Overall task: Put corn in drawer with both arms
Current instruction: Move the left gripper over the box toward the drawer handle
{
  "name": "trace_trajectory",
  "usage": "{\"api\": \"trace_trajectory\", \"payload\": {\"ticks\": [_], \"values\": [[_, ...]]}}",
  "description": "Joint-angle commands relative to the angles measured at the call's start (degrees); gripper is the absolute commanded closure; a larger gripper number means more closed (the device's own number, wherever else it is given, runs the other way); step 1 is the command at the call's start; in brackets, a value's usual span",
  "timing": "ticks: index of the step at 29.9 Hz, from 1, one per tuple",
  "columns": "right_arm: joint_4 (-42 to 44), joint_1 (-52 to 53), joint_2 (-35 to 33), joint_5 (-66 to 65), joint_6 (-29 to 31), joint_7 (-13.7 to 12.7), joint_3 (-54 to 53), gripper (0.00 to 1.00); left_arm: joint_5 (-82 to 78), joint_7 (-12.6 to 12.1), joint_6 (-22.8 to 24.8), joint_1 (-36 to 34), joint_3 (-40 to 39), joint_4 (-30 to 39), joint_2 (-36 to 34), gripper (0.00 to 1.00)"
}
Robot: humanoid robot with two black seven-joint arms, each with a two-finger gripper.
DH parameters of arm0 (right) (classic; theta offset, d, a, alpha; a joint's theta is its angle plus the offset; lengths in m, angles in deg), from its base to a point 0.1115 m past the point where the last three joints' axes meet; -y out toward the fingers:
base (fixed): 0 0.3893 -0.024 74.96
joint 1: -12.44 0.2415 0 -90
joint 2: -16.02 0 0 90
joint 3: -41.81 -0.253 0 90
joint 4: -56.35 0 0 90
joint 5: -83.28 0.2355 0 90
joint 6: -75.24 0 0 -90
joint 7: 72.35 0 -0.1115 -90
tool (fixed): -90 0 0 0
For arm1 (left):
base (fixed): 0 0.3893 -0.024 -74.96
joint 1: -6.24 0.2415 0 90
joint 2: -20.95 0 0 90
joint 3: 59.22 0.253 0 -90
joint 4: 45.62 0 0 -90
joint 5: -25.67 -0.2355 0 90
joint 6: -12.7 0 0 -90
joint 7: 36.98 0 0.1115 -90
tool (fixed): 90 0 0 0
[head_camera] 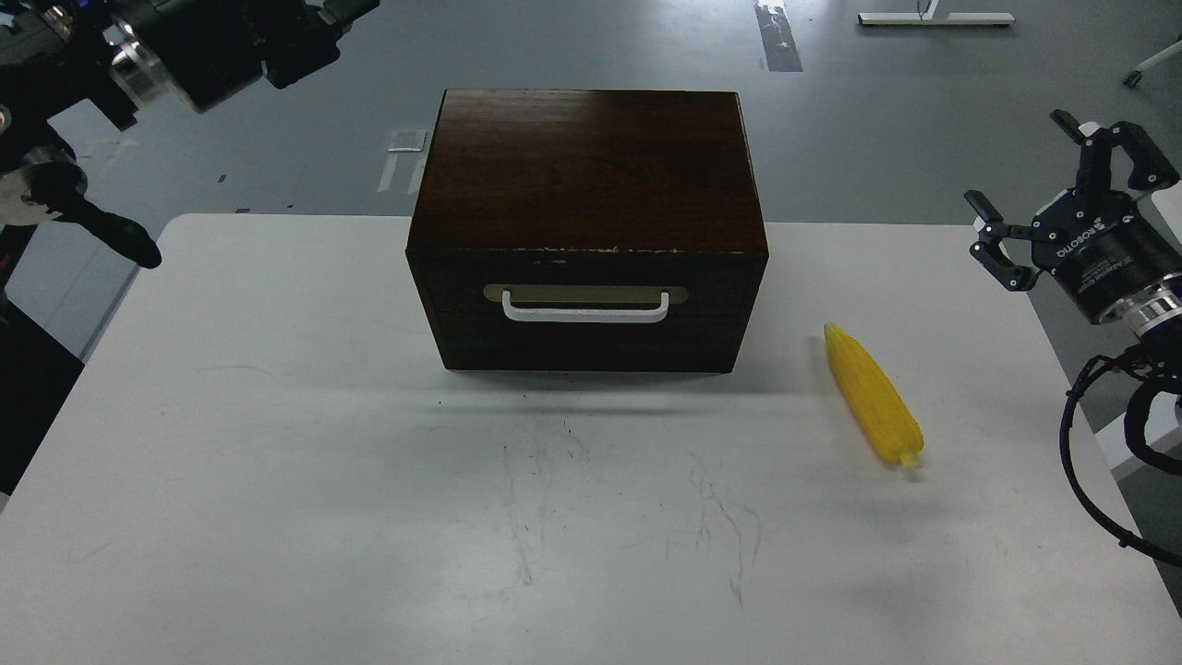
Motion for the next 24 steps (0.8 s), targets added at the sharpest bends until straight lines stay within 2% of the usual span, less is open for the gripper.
{"api": "trace_trajectory", "payload": {"ticks": [1,4,6,7,9,11,13,17,21,24], "values": [[0.0,0.0,0.07,0.0,0.0,0.0,-0.42,0.0,-10.73,0.31,-0.01,-4.56,0.3,4.89,0.48,0.02],[0.0,0.0,0.15,0.0,0.0,0.0,-0.78,0.0,-17.75,0.74,-0.01,-6.85,2.75,8.24,1.87,0.02],[-0.08,0.0,0.15,0.0,0.0,0.0,-0.87,0.0,-23.75,2.93,-0.01,-8.17,4.43,10.7,3.11,0.02],[-0.08,0.0,0.15,0.0,0.0,0.0,-1.04,0.0,-28.12,4.86,-0.01,-8.96,5.13,12.02,3.72,0.02],[0.0,0.0,0.15,0.0,0.0,0.0,-1.22,0.0,-32.54,6.8,-0.01,-10.1,5.92,12.64,5.13,0.02],[-0.08,0.0,0.15,0.0,0.0,0.0,-1.3,0.0,-39.82,11.18,-0.01,-13.61,8.72,12.65,8.2,0.02],[-0.08,0.0,0.24,0.0,0.0,0.0,-1.31,0.0,-44.39,13.91,-0.01,-16.42,12.66,12.56,9.0,0.02],[-0.08,0.08,0.42,-0.09,0.0,0.0,-1.39,0.0,-50.22,14.33,-0.01,-22.93,23.83,11.42,11.02,0.02],[0.0,0.08,0.42,-0.09,0.0,0.0,-1.74,0.0,-51.1,14.33,-0.01,-33.2,40.77,3.35,15.67,0.02],[0.0,0.08,0.42,-0.09,0.0,0.0,-1.75,0.0,-51.19,14.33,-0.01,-37.52,48.25,-0.87,18.57,0.02]]}}
